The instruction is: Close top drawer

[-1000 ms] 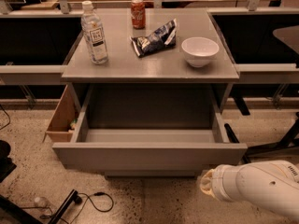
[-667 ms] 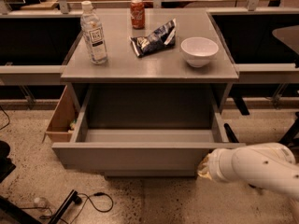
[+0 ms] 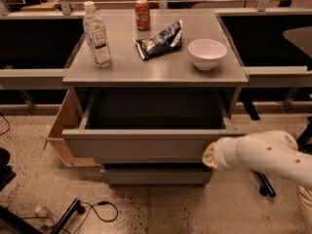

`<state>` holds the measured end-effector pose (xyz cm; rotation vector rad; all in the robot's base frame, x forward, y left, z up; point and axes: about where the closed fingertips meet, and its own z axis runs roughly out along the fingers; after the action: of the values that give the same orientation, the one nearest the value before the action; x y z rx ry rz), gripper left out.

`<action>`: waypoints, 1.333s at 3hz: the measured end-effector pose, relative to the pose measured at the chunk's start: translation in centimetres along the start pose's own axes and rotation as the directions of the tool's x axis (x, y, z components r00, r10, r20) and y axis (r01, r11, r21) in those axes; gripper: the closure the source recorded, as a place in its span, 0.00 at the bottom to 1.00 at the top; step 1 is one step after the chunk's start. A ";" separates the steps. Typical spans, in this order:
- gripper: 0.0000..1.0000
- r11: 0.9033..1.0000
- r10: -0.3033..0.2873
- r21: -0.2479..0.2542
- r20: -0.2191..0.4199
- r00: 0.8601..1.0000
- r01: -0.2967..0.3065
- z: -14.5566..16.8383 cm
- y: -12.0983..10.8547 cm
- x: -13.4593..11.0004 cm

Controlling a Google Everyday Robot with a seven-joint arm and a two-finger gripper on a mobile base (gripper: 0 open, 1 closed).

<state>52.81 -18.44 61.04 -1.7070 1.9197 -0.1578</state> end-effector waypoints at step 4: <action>0.81 0.995 -0.087 0.059 0.023 0.996 0.086 1.7 -7.5 -1.4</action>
Offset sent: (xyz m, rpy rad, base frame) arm 0.1691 0.0080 0.0581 -0.0441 -0.1878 0.1324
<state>60.21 -17.99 63.39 -1.7462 1.8064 -0.2218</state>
